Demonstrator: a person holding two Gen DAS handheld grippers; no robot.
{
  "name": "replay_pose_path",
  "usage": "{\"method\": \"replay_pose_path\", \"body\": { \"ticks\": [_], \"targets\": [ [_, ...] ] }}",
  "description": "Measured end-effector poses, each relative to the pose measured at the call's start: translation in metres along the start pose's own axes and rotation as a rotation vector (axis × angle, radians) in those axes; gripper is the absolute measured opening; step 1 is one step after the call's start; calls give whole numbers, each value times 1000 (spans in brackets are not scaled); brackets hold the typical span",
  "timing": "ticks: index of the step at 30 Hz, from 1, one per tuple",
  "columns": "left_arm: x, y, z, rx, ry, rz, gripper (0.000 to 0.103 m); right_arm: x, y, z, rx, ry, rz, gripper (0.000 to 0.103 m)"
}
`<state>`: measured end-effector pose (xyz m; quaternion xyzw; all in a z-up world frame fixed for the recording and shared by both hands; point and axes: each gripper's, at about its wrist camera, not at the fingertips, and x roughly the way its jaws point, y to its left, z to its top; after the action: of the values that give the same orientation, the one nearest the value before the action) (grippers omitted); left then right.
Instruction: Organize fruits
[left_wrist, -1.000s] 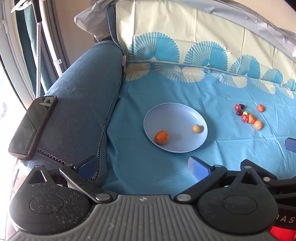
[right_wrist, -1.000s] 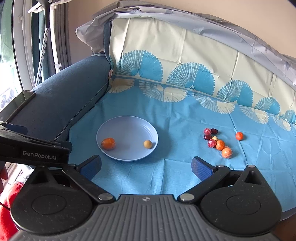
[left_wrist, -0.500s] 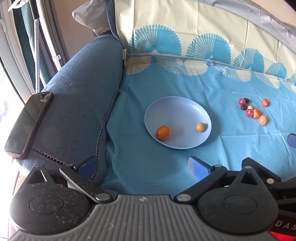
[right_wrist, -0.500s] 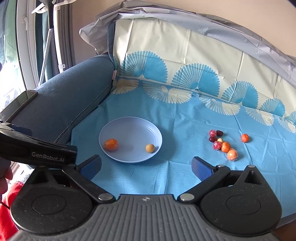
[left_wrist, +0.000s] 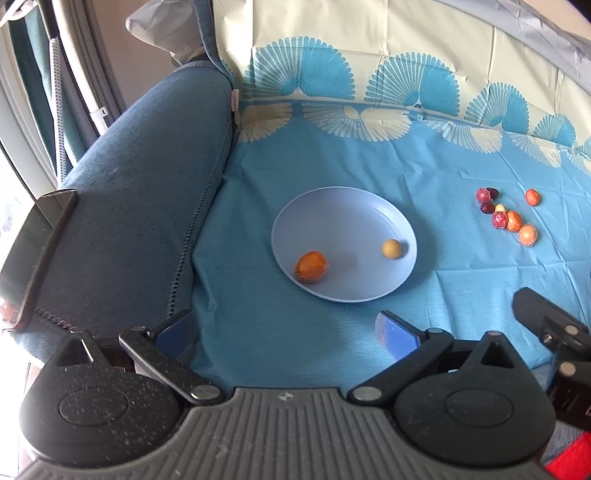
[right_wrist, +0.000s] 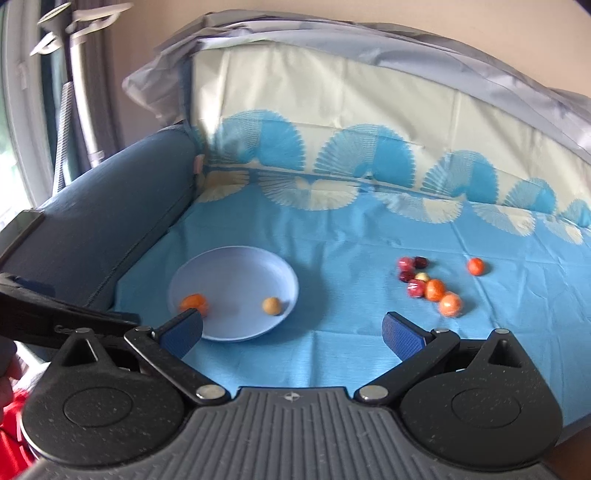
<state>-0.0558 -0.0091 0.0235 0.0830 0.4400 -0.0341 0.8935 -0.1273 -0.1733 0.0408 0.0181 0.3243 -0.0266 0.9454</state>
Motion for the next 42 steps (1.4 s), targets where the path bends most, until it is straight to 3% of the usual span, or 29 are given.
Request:
{"method": "replay_pose_path", "body": {
  "ticks": [7,14,25,31,34,39,42],
  "targets": [
    [22,-27,24,-27,28,-32,103,21,-43,-5,82,21,-67,103],
    [47,-73,54,7,25,-58,103,65,-89,-13,175,37,-117,102],
    [102,-115,93,16,57,-45,103,198,-160,-22,358,95,12,102],
    [134,-130,106,25,76,-29,103,250,-198,-21,455,118,81,102],
    [148,-140,110,32,86,-27,103,260,-213,-26,440,116,31,102],
    [166,-163,115,44,91,-41,103,264,-245,-29,393,87,-148,102],
    [178,-184,119,81,75,-48,103,267,-264,-31,390,59,-186,102]
  ]
}}
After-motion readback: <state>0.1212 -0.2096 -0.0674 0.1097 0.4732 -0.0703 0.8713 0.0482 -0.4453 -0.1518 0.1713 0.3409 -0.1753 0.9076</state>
